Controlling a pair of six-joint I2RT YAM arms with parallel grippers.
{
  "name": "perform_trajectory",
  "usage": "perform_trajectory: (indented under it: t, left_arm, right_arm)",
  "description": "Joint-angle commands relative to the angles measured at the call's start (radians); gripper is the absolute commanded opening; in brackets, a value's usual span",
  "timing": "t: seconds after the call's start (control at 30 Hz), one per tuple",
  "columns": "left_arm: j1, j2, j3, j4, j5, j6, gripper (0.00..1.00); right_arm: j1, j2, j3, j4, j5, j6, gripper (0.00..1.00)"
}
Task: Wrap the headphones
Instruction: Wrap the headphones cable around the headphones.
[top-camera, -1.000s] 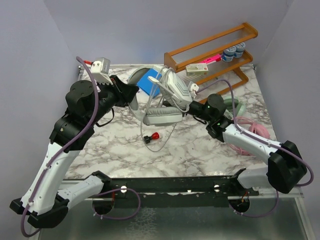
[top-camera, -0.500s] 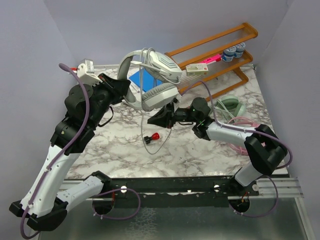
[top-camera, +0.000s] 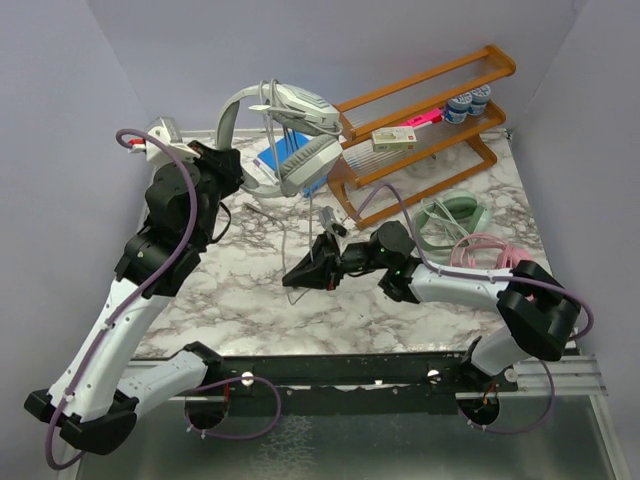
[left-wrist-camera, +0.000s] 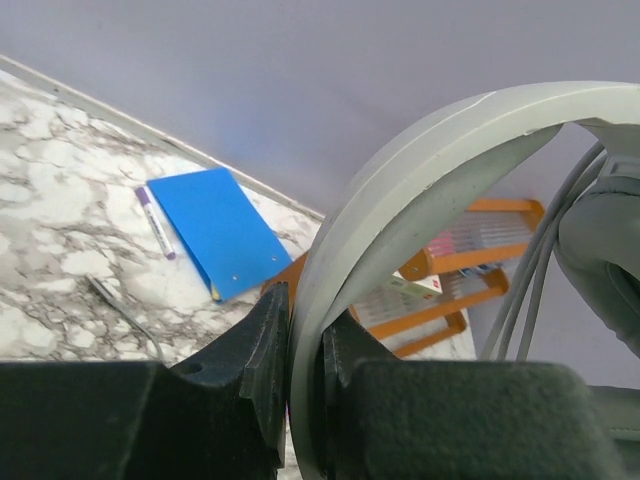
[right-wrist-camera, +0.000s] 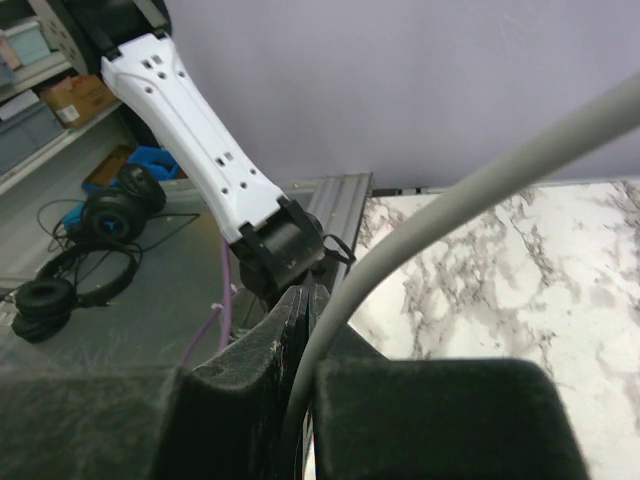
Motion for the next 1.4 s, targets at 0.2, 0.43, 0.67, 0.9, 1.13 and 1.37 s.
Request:
perform_trajectory:
  t: [0.2,0.43,0.67,0.9,1.13,1.37]
  left_arm:
    - [0.0,0.044,0.009,0.123,-0.181,0.076,0.0]
    - [0.0,0.09,0.008,0.093,-0.28,0.107,0.0]
    - [0.001,0.119,-0.002,0.078,-0.312,0.136,0.0]
    - [0.0,0.124,-0.168,0.244,-0.34,0.534,0.0]
    - [0.001,0.068,-0.334,0.346,-0.318,0.811,0.0]
    - [0.001,0.003,-0.403,0.369,-0.232,0.914,0.0]
  right_arm:
    - [0.11,-0.047,0.072,-0.18,0.067,-0.068,0.09]
    - [0.176,-0.024,0.17,-0.352,0.106,-0.14,0.08]
    - [0.211,-0.016,0.232,-0.388,0.099,-0.132,0.08]
    - [0.212,-0.064,0.383,-0.661,0.286,-0.128,0.06]
    - [0.201,-0.106,0.506,-0.836,0.299,-0.178,0.06]
    - [0.198,-0.109,0.733,-1.309,0.541,-0.467,0.08]
